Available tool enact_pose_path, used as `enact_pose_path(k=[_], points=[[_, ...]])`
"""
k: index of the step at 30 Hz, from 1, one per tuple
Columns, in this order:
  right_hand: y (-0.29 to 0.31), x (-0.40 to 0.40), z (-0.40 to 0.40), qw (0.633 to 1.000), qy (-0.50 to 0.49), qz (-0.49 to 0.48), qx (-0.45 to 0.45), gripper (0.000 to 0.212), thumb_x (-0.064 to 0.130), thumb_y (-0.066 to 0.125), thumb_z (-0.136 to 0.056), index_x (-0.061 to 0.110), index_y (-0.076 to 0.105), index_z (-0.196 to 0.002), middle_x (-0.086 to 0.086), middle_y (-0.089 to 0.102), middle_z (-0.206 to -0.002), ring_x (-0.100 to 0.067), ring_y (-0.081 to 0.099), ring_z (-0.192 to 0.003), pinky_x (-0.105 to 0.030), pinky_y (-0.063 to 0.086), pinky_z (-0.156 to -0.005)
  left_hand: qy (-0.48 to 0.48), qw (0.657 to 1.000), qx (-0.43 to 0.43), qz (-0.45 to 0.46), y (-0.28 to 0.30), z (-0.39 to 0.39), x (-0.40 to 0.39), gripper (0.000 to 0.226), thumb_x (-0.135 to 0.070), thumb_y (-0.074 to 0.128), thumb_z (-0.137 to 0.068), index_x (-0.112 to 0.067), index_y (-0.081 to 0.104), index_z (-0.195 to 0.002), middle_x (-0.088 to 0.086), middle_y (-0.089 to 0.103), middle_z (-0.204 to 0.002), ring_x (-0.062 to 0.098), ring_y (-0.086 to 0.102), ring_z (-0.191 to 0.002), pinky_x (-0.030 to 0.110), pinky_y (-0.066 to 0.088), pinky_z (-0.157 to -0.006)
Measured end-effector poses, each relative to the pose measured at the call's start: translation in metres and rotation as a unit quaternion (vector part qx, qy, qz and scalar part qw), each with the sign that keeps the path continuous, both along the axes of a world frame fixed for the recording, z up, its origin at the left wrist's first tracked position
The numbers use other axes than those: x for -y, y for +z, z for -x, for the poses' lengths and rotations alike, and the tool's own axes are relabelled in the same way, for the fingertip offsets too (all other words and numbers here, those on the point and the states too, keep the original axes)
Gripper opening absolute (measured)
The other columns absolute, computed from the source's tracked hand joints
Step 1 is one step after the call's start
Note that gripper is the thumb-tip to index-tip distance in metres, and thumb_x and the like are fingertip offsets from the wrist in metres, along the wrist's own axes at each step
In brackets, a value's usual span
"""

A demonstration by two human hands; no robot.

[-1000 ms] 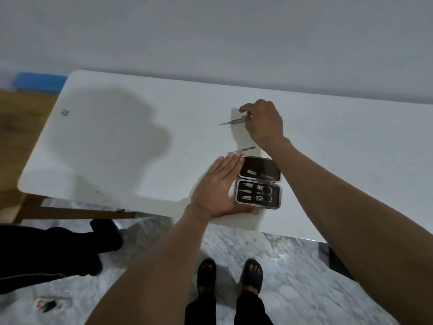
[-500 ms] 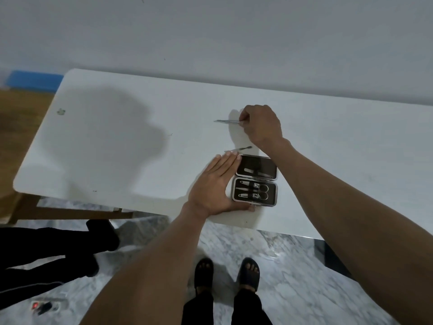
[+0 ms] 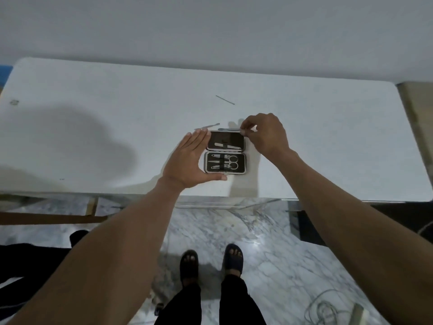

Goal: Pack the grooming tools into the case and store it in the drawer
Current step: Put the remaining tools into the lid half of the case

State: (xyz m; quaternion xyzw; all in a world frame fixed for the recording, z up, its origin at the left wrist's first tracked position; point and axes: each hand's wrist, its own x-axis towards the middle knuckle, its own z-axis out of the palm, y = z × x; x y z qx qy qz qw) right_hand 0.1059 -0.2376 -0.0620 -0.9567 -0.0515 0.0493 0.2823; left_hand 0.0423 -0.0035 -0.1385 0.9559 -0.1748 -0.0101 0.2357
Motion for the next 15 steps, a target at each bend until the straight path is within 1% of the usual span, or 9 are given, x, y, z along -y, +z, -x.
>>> enact_pose_path(k=[2, 5, 9, 13, 15], points=[[-0.002, 0.009, 0.011, 1.000, -0.005, 0.006, -0.003, 0.008, 0.027, 0.068, -0.083, 0.026, 0.074, -0.089, 0.009, 0.070, -0.085, -0.017, 0.057, -0.089, -0.032, 0.046, -0.071, 0.003, 1.000, 0.003, 0.001, 0.001, 0.000, 0.000, 0.140, -0.101, 0.049, -0.062, -0.005, 0.028, -0.161, 0.010, 0.027, -0.169, 0.021, 0.020, -0.158, 0.041, 0.013, -0.131], [-0.005, 0.018, 0.022, 1.000, -0.008, 0.021, -0.001, 0.007, 0.028, 0.069, -0.084, 0.027, 0.075, -0.088, 0.011, 0.063, -0.078, -0.016, 0.055, -0.086, -0.029, 0.041, -0.066, 0.002, 1.000, -0.001, -0.004, 0.001, 0.001, 0.001, 0.140, -0.099, 0.051, -0.061, -0.005, 0.026, -0.161, 0.010, 0.025, -0.169, 0.020, 0.019, -0.159, 0.039, 0.010, -0.131], [-0.012, 0.020, 0.028, 0.999, -0.018, 0.040, -0.001, 0.008, 0.028, 0.068, -0.084, 0.027, 0.075, -0.087, 0.006, 0.069, -0.082, -0.017, 0.055, -0.086, -0.028, 0.038, -0.064, 0.004, 1.000, -0.003, -0.012, 0.002, 0.002, 0.001, 0.140, -0.099, 0.052, -0.060, -0.006, 0.025, -0.162, 0.009, 0.023, -0.170, 0.019, 0.017, -0.159, 0.038, 0.009, -0.131], [-0.014, 0.018, 0.027, 0.999, -0.017, 0.050, 0.001, 0.011, 0.025, 0.065, -0.085, 0.027, 0.075, -0.088, 0.003, 0.071, -0.080, -0.022, 0.057, -0.088, -0.029, 0.040, -0.062, 0.005, 1.000, -0.008, -0.007, 0.003, 0.001, 0.001, 0.141, -0.100, 0.052, -0.059, -0.006, 0.026, -0.161, 0.009, 0.024, -0.170, 0.019, 0.018, -0.159, 0.035, 0.007, -0.131], [-0.012, 0.021, 0.026, 0.998, -0.024, 0.054, 0.000, 0.011, 0.024, 0.064, -0.086, 0.027, 0.075, -0.088, 0.002, 0.070, -0.080, -0.022, 0.057, -0.089, -0.030, 0.042, -0.062, 0.007, 1.000, -0.006, -0.004, 0.003, 0.001, 0.001, 0.142, -0.102, 0.050, -0.059, -0.006, 0.027, -0.161, 0.009, 0.025, -0.169, 0.019, 0.019, -0.159, 0.037, 0.009, -0.131]])
